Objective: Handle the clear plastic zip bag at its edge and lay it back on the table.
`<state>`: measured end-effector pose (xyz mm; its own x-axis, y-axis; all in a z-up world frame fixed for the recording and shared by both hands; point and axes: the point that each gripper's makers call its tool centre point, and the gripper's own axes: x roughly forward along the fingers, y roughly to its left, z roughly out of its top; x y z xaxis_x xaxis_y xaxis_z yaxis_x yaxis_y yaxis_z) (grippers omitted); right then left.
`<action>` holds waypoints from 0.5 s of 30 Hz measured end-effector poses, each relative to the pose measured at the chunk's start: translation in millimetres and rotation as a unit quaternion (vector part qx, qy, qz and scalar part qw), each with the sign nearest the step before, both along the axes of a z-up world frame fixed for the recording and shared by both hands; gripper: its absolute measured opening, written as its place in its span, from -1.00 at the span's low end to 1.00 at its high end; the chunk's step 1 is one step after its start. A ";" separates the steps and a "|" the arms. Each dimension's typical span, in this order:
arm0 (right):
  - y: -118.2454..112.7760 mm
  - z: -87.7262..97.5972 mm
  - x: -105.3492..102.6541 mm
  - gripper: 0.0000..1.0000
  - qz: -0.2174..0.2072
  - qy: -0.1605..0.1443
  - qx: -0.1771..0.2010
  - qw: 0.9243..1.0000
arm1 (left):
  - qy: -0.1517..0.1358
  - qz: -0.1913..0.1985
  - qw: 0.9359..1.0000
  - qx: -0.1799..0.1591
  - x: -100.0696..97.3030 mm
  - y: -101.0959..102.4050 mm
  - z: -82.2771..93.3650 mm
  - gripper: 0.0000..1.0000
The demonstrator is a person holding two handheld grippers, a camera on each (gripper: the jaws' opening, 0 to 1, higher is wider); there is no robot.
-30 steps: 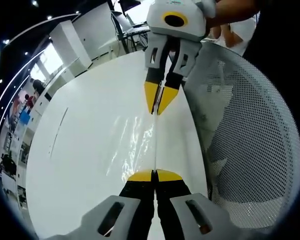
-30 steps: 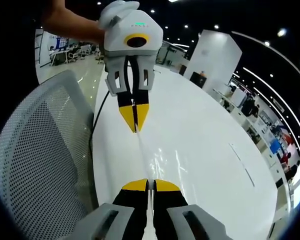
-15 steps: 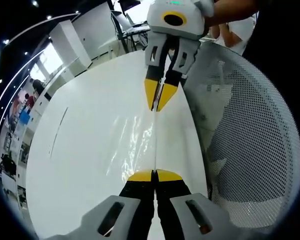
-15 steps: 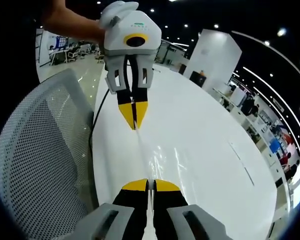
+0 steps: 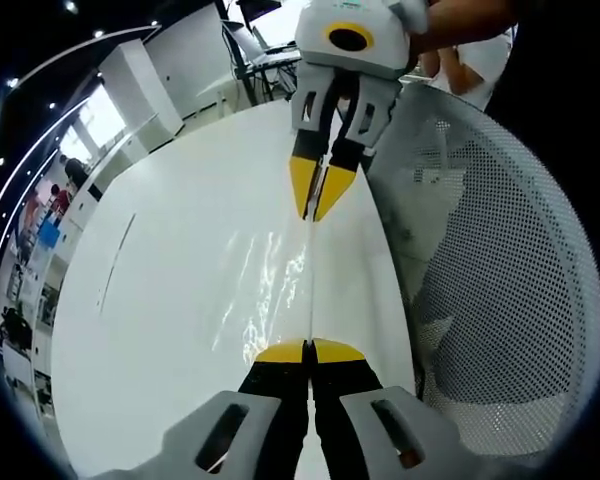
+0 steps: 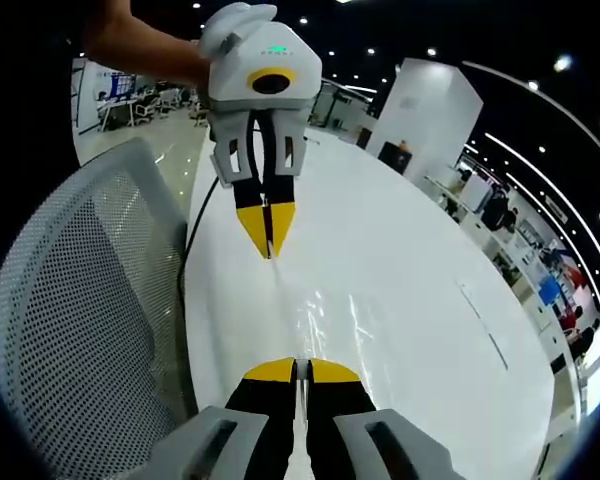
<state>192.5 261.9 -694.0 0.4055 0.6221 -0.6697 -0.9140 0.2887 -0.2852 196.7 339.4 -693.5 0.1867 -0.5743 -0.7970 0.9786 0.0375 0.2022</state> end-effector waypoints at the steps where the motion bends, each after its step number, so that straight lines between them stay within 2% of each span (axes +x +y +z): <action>1: 0.0 -0.1 0.1 -1.00 0.000 0.000 0.000 1.000 | 0.000 0.000 1.000 0.000 0.0 0.0 0.0 -1.00; 15: -1.2 -0.3 -0.6 -1.00 -0.003 0.002 0.001 1.000 | 0.003 0.002 1.000 0.000 0.4 1.4 -1.2 -1.00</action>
